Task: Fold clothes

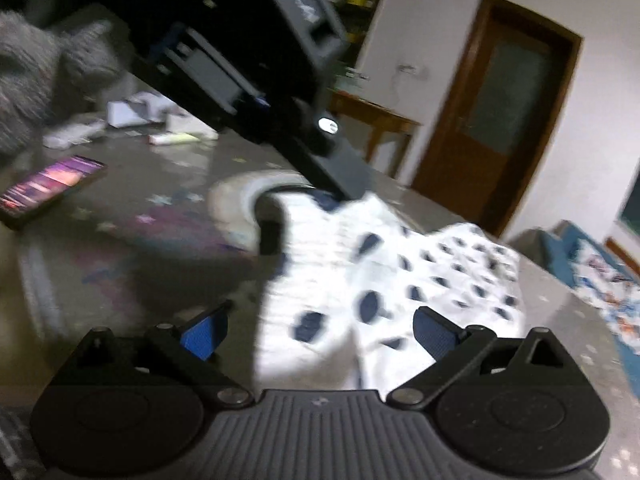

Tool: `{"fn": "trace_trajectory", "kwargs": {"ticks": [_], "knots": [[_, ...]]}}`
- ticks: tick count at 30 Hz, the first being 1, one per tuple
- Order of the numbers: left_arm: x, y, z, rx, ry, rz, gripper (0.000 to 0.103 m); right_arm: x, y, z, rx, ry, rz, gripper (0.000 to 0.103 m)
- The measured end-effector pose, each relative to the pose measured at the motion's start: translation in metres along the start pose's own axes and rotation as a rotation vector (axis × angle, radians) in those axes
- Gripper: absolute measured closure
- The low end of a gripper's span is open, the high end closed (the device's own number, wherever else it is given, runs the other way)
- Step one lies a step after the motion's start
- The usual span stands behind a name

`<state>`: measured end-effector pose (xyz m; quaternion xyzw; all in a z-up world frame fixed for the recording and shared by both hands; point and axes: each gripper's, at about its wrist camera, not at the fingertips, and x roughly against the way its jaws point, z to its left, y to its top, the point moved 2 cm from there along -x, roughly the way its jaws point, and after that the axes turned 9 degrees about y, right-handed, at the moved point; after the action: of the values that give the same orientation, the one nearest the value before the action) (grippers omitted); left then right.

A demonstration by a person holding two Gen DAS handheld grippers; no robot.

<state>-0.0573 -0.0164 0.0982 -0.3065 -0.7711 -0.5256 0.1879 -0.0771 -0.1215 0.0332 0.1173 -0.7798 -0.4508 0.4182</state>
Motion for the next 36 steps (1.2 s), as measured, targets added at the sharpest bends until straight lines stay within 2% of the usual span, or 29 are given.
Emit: {"fn": "trace_trajectory", "kwargs": {"ticks": [3, 5, 9, 13, 17, 21, 26, 28, 31, 36], "knots": [[-0.001, -0.008, 0.011, 0.015, 0.019, 0.018, 0.096, 0.009, -0.007, -0.002, 0.039, -0.115, 0.045, 0.003], [-0.003, -0.016, 0.021, 0.025, 0.04, 0.038, 0.096, 0.018, -0.013, -0.002, 0.068, -0.158, 0.058, 0.003], [-0.012, -0.037, 0.042, 0.03, 0.103, 0.1, 0.096, 0.027, -0.023, -0.001, 0.071, -0.143, 0.086, 0.003], [-0.015, -0.051, 0.057, 0.031, 0.156, 0.144, 0.095, 0.038, -0.028, -0.002, 0.046, 0.006, 0.088, 0.003], [-0.002, -0.047, 0.057, -0.004, 0.168, 0.116, 0.094, 0.056, -0.024, -0.016, -0.004, 0.162, 0.066, 0.003], [0.008, -0.032, 0.044, -0.034, 0.131, 0.05, 0.094, 0.062, -0.016, -0.04, -0.128, 0.23, 0.022, 0.003], [-0.01, -0.014, 0.024, -0.047, 0.036, 0.023, 0.095, 0.046, -0.008, -0.07, -0.294, 0.26, -0.037, 0.003], [-0.025, -0.01, 0.019, -0.05, -0.008, 0.035, 0.095, 0.036, -0.006, -0.077, -0.338, 0.305, -0.063, 0.003], [-0.05, -0.008, 0.023, -0.028, -0.026, 0.083, 0.095, 0.024, -0.002, -0.079, -0.366, 0.359, -0.084, 0.003], [-0.073, -0.017, 0.039, 0.014, 0.006, 0.148, 0.095, -0.004, -0.004, -0.072, -0.38, 0.447, -0.066, 0.003]]}}
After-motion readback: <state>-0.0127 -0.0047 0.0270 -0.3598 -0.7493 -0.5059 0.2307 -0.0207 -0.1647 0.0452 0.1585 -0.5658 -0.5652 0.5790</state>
